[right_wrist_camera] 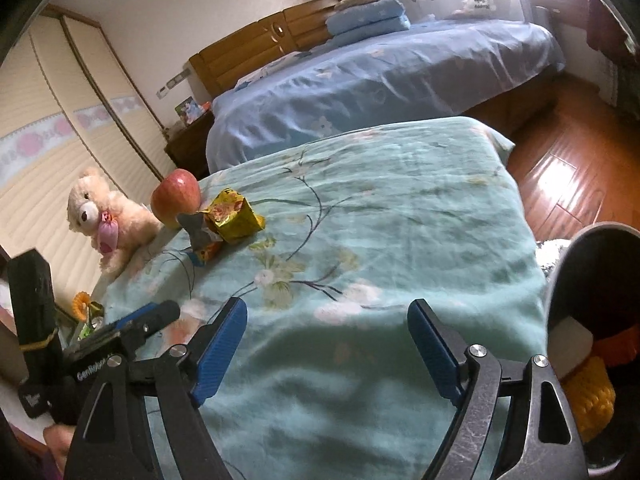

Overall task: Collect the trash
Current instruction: 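Move both open tools back over the bedspread toward the wrappers, then grasp the candy wrapper with left tool while right tool grasps yellow snack bag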

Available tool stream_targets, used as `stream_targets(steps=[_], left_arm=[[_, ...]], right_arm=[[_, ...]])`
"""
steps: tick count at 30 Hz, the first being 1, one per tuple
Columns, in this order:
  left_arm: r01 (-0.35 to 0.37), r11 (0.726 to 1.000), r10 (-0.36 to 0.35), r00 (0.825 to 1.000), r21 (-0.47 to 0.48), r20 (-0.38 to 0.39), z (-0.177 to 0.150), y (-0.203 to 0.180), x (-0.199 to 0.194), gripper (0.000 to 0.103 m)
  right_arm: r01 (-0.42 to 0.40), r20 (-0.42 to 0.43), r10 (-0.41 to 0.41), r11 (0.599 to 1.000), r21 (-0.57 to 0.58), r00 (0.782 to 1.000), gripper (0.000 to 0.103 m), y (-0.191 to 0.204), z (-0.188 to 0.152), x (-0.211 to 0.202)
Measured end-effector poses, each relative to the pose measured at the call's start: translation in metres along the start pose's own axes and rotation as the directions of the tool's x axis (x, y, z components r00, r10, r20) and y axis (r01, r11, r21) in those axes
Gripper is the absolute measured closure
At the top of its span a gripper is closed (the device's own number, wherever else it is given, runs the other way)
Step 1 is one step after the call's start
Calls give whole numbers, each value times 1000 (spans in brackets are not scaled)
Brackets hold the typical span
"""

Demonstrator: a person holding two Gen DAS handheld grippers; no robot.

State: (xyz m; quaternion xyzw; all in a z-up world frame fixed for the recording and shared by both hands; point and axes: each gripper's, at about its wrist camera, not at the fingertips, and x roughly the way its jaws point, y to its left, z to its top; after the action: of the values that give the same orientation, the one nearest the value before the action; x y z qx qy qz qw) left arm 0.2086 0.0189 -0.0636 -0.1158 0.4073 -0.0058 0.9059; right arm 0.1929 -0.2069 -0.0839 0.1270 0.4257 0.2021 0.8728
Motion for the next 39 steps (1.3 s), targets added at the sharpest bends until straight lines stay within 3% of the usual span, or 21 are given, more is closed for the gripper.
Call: stream_targets(steps=[15,16,18,20,22,26,39], left_arm=[[-20,998,21,1000,-57,22,48,14,52,49],[-25,998,27,999,-56,21,49,15,55,51],[-32,998,33,999,-48,17,51,14,64,64],[-34,999,34,999,-33,4,53,13,71,87],[-39,999,39,999,-21,0,52,12,74,98],[-40,999,40,999,-5,15,48,14,70,103],[-52,996,55,998,-67,43,30,49,34,103]], right_arm=[[-30,-17,30,999,-12,999,19,3,23,33],[-31,-18,31,999,-13,999,19,3,24,34],[-33,-19,32,999,-17,999,19,4,26,37],[-34,-19,33,999,-21,999,19,5,27,39],[-35,-22,35,999,-24,999,19,6,28,41],[-38,-26,38,999,-36,999,19,12,31,46],[-102,-71,92,985,-138,993,19,70,38,90]])
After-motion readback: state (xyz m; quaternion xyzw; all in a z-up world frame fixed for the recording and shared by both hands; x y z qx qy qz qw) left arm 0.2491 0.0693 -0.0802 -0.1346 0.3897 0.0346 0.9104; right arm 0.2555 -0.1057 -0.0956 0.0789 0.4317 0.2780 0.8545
